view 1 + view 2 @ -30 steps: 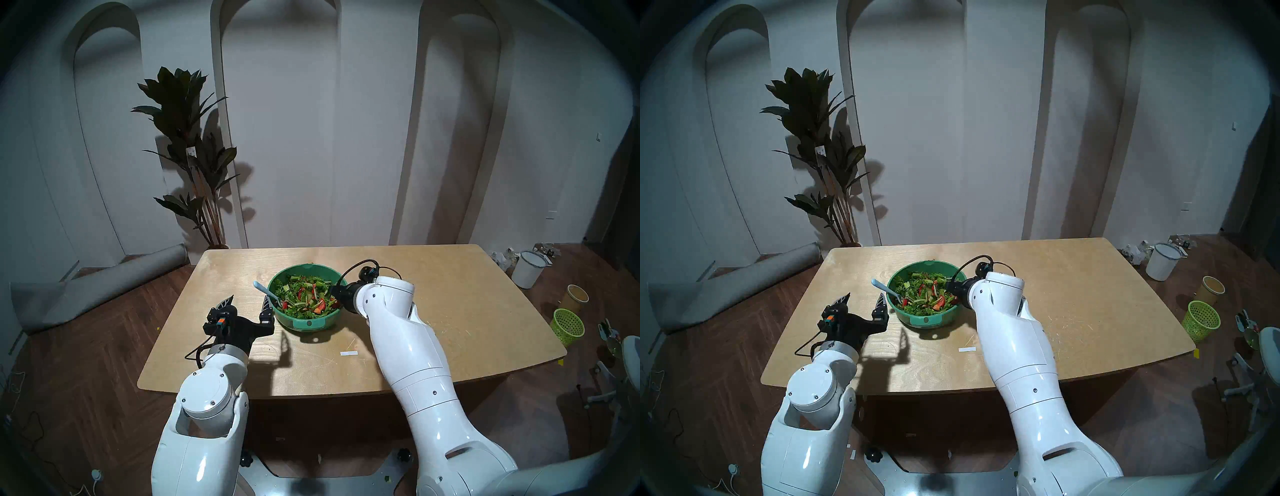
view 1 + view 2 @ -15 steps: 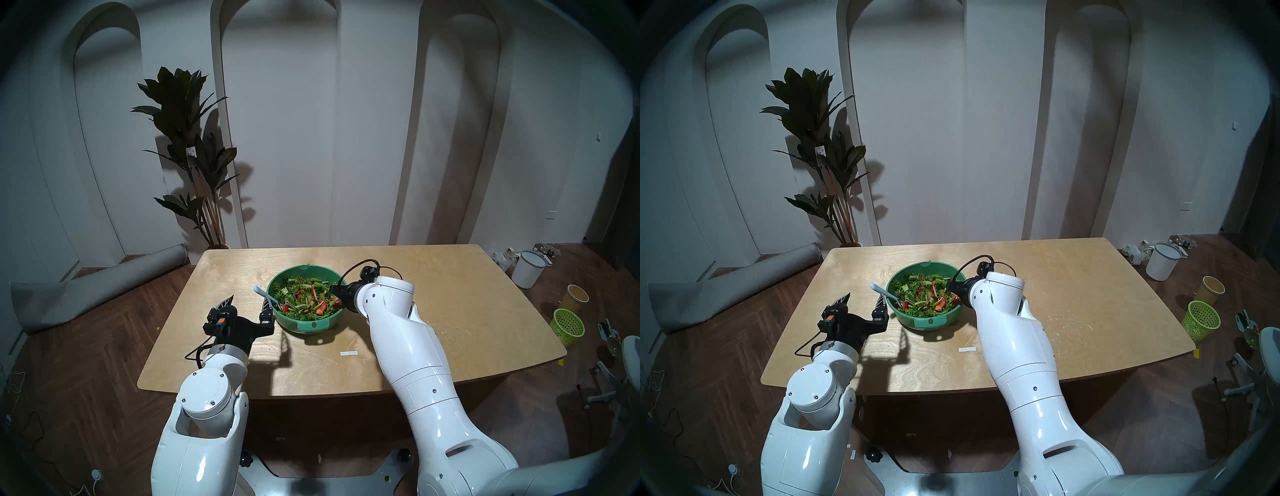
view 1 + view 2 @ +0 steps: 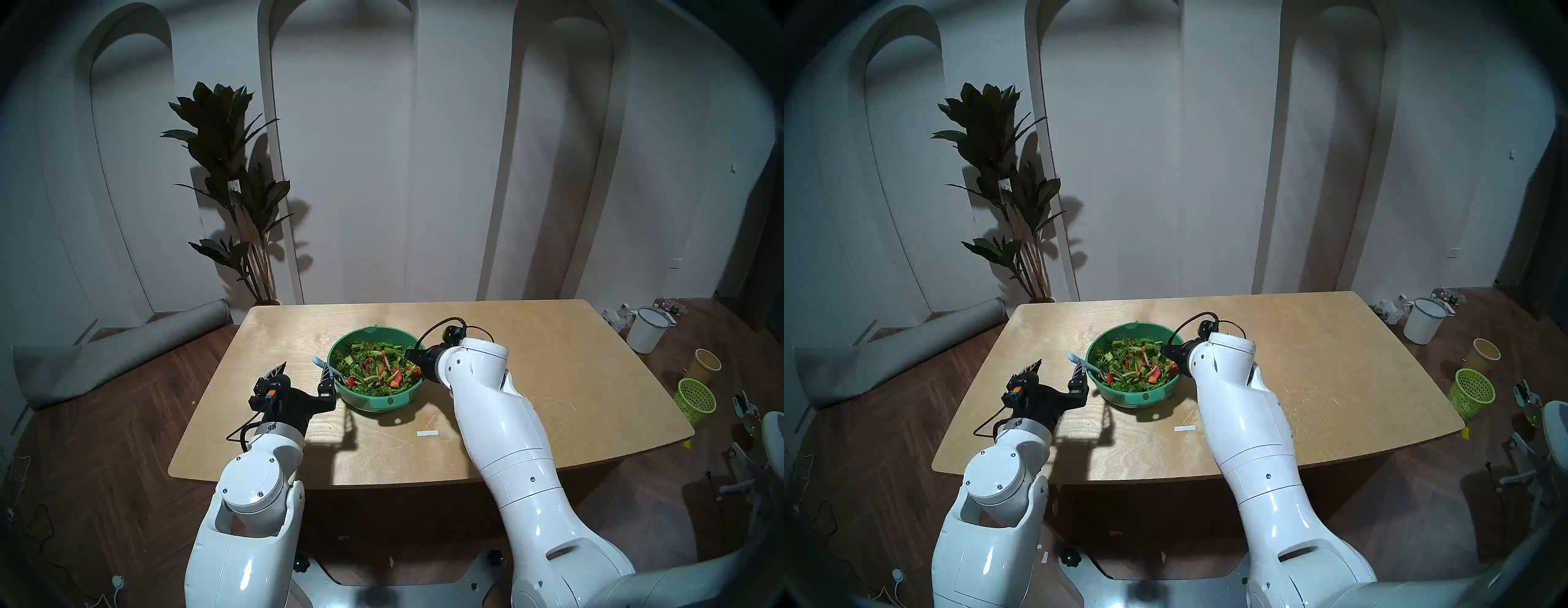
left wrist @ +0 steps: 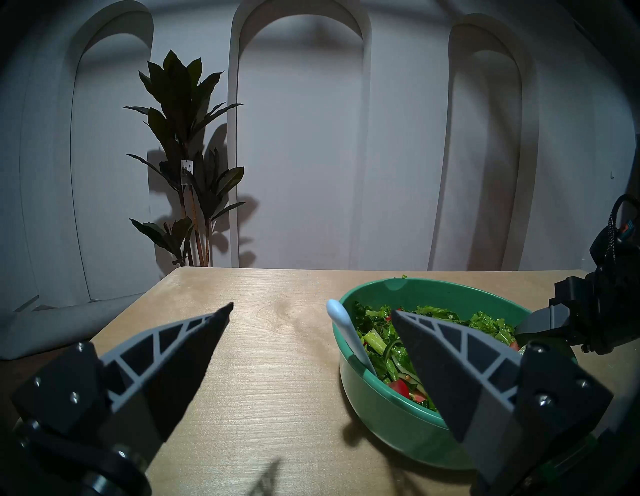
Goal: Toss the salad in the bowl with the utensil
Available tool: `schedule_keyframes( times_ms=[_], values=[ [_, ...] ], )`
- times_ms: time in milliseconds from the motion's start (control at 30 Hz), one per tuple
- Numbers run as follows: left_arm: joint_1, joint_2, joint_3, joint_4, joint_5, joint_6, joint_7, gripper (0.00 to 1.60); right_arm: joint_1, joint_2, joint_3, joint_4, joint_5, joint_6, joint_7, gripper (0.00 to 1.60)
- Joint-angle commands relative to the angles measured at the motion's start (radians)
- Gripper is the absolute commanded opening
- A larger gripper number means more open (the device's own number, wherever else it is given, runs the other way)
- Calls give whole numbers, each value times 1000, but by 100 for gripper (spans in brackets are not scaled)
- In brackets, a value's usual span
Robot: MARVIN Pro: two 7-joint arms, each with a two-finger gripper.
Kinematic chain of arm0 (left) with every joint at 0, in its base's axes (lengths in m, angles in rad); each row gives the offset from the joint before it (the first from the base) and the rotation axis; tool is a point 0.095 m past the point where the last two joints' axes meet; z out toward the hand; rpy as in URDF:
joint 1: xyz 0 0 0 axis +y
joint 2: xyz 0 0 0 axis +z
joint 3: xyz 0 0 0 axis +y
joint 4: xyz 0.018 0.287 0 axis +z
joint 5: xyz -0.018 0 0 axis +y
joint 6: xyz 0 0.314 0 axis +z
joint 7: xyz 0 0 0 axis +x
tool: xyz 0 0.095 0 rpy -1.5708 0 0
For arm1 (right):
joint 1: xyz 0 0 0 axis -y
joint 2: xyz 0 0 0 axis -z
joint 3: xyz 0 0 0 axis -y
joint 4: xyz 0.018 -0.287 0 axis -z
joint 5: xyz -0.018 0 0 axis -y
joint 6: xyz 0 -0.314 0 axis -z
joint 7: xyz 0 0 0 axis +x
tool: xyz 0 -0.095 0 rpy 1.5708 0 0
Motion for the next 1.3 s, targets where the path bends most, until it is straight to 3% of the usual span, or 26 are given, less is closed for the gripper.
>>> schedule_keyframes(
  times_ms=[0,133,167,200,300,500,667,700,867,1267],
  values=[
    [-6,1,-1,-24,-2,-4,-1,160,11,-1,0,-25,1,2,0,0],
    [-6,2,-1,-24,-3,-4,0,160,11,0,0,-25,1,2,0,0],
    [-10,-6,-8,-26,-38,13,-17,160,11,0,0,-25,1,2,0,0],
    [-17,-34,-29,-25,-132,16,-56,160,12,-1,0,-24,1,2,0,0],
    [-31,-43,-32,-26,-179,-1,-51,160,12,-1,0,-23,1,1,-1,0],
    [-63,-42,-16,-21,-217,32,-54,160,12,0,0,-23,2,2,-1,0],
    [-92,-37,11,8,-269,39,-3,160,12,0,0,-24,2,2,-1,0],
    [-101,-39,9,18,-309,36,13,160,12,0,0,-24,2,2,-1,0],
    [-128,-39,26,54,-304,-30,89,160,12,0,0,-23,2,2,-1,0],
    [-195,-38,69,133,-361,-52,147,160,12,-1,0,-23,1,2,-1,0]
  ],
)
